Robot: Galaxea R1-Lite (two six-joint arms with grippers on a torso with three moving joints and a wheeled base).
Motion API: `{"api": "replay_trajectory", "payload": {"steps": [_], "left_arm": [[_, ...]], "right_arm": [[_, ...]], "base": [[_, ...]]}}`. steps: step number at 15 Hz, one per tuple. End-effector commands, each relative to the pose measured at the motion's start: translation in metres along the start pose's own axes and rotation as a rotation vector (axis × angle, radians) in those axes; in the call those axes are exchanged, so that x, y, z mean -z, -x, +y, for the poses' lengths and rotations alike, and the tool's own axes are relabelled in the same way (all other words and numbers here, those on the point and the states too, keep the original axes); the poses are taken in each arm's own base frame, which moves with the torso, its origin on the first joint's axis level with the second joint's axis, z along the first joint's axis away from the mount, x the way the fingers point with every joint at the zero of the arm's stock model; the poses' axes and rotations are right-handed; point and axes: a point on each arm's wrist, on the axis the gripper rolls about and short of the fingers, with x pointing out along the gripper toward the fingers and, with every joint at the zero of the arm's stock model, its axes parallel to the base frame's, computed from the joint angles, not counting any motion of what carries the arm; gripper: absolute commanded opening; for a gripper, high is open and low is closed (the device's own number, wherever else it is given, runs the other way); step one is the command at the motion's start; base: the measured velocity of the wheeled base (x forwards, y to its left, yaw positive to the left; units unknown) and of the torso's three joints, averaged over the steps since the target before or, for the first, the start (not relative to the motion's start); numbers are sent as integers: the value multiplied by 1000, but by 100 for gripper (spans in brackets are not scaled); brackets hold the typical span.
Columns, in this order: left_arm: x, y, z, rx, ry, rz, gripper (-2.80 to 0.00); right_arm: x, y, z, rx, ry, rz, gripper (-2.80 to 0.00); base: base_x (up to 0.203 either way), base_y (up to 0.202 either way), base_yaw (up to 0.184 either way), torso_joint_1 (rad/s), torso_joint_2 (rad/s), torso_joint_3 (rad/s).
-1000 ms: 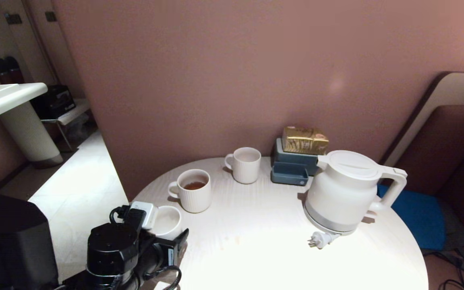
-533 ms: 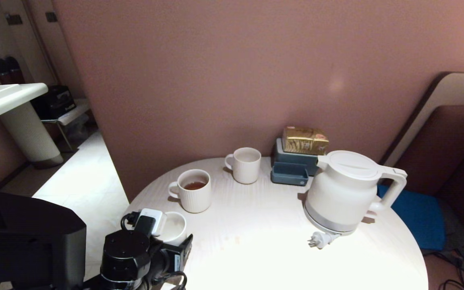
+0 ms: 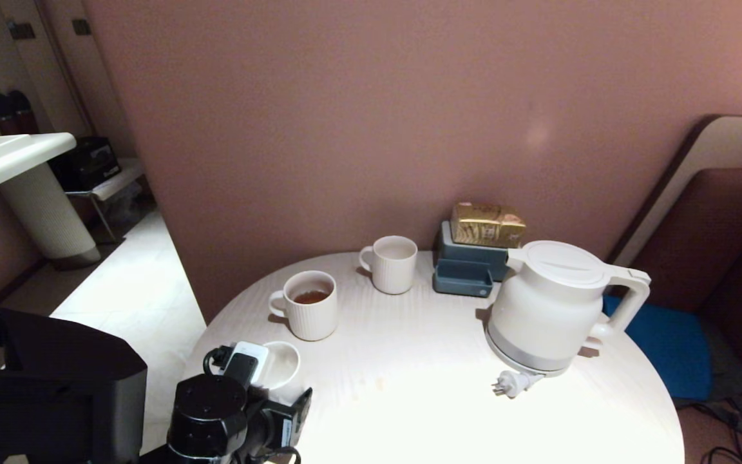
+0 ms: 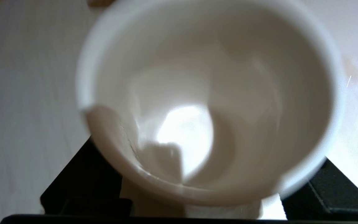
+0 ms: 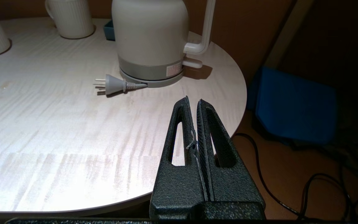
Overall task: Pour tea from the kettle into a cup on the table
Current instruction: Put the cup down on the table
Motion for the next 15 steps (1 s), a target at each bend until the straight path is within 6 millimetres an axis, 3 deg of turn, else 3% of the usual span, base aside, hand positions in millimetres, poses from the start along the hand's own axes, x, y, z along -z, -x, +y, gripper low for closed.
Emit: {"api": "replay_trajectory", "payload": {"steps": [1,10,15], "left_arm": [[-8,-1,-1,-12,26,-68,0],[-23,16,4,-12,51,-125,0],[-7,47,17,-20,40,-43,0]], "right_arm": [[0,0,0,0,0,1,-280],[0,0,0,0,-1,1,-280],[0,0,0,0,0,1,-280]], "base": [[0,0,0,0,0,0],[0,0,0,0,0,0],[0,0,0,0,0,0]]}}
